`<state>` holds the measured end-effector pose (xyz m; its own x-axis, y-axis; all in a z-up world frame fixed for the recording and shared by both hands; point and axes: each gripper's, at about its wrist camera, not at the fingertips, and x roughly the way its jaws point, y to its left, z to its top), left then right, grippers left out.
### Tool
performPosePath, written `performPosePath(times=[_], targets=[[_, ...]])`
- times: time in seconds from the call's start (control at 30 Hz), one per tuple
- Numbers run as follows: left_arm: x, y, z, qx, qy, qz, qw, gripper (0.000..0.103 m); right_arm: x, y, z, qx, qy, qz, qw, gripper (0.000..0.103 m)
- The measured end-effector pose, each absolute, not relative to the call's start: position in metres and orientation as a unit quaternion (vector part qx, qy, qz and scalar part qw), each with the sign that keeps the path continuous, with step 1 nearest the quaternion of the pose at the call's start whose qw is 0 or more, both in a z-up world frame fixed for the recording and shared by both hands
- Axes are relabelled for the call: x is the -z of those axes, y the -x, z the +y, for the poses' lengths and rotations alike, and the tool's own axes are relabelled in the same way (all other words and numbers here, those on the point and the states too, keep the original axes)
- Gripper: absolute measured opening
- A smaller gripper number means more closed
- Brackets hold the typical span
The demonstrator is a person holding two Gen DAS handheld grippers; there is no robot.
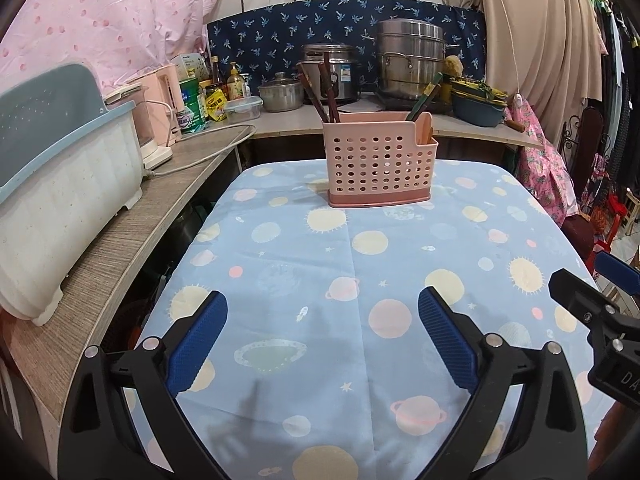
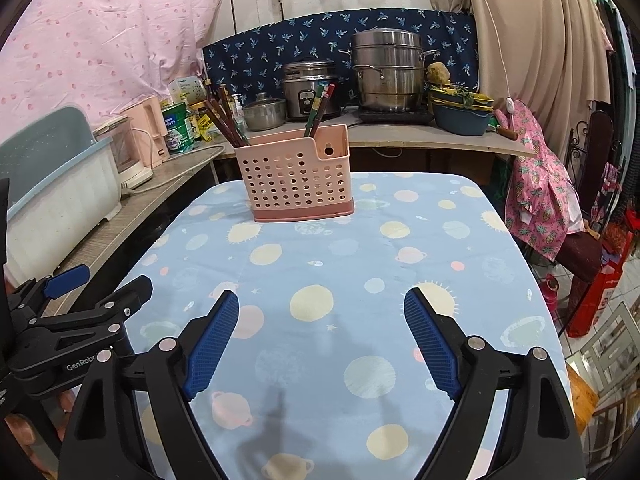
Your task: Organize utensils
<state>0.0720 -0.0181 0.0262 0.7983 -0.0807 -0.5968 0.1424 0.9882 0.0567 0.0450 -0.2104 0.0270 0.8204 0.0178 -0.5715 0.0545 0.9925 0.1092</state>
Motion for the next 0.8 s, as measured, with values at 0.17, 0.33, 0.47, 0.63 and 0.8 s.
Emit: performPosePath(times=[0.17,0.33,0.47,0.63,0.8], targets=[[-0.0268,-0.0722,-0.0173,0.056,-0.047,0.313,0.947,0.093,-0.0258,-0.0462,-0.2106,0.014,-0.06,0.3,0.952,0.084],[-0.0267,-0.0746,-0.0158,0.052,-0.046,0.314,0.947,0.095,-0.0246,-0.0468,-0.2112,0.016,-0.06,0.301,0.952,0.084],[-0.0264,-0.0759,-0.0166,0.051,-0.046,0.312,0.948,0.095,-0.023,-0.0462,-0.2107,0.016,-0.059,0.304,0.951,0.084],[-0.0255,-0.0794,-0.0174,0.049,-0.045,0.313,0.947,0.095,-0.0224,-0.0479,-0.21,0.017,-0.057,0.305,0.95,0.084],[-0.0276,-0.0809,-0.0169,0.047,-0.045,0.311,0.948,0.095,-0.0218,-0.0496,-0.2103,0.018,-0.057,0.305,0.95,0.084]])
